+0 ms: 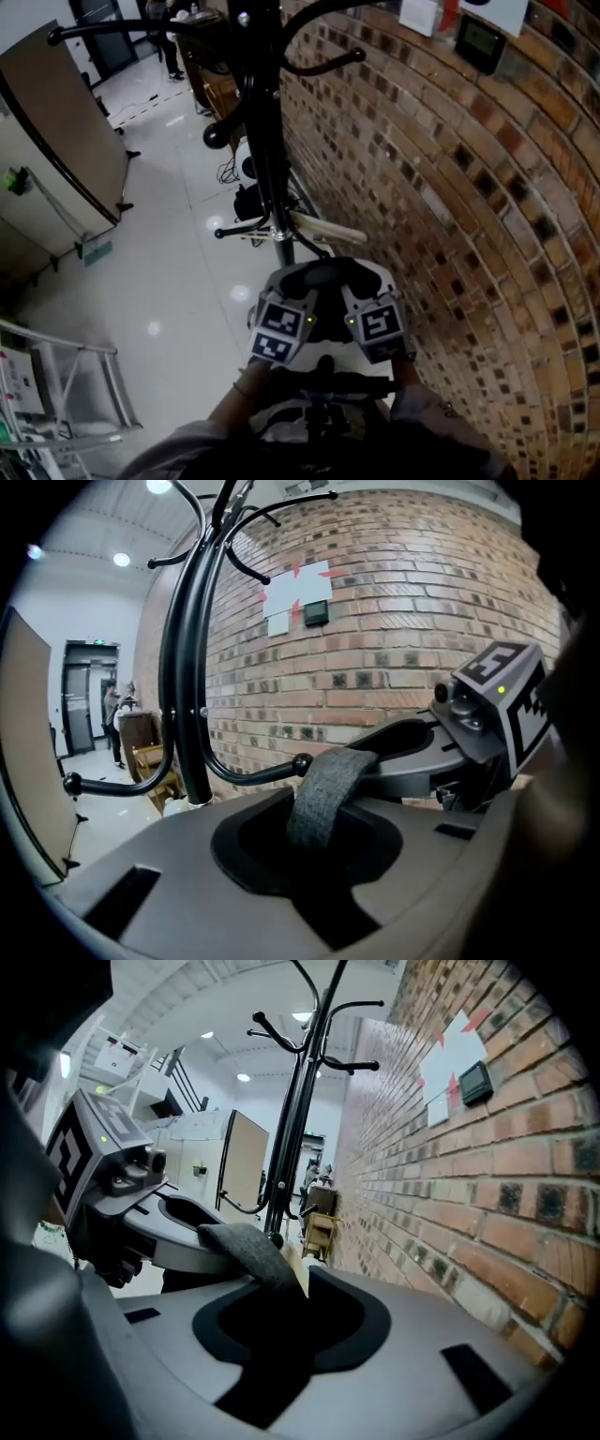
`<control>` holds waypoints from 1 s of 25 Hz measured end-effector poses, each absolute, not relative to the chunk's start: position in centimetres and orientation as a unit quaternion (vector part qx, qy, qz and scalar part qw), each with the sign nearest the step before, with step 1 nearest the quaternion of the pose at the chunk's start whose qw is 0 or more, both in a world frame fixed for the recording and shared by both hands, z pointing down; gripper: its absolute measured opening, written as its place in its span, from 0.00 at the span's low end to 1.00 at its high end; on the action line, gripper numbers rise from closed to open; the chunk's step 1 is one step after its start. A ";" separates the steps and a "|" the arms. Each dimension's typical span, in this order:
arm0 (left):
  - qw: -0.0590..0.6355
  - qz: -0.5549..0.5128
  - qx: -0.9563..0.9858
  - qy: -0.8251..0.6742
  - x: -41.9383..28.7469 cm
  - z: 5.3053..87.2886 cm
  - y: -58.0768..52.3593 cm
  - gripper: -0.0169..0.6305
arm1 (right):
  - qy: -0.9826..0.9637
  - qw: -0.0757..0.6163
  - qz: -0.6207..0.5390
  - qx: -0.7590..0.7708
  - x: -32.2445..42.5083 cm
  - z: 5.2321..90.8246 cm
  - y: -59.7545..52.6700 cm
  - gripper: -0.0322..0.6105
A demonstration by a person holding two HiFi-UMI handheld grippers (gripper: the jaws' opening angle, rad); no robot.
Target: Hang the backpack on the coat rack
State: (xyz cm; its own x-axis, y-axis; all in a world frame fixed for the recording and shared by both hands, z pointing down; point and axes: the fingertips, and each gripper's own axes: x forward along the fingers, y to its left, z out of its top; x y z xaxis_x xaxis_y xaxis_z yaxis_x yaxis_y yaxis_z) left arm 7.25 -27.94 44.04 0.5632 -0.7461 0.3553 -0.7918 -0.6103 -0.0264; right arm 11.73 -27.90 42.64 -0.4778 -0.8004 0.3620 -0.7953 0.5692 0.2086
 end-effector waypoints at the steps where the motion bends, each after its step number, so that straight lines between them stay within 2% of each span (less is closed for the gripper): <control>1: 0.074 0.167 0.874 -0.450 7.1 44.0 -28.1 0.14 | -0.866 0.213 -0.009 0.453 11.6 42.5 -28.2 0.22; 20: 0.065 0.200 0.810 -0.548 4.9 44.0 -32.1 0.14 | -0.923 0.222 -0.045 0.312 8.9 43.7 -33.6 0.22; 25: 0.087 0.194 0.803 -0.556 4.3 44.9 -32.6 0.15 | -0.928 0.232 -0.054 0.287 8.0 44.3 -34.9 0.22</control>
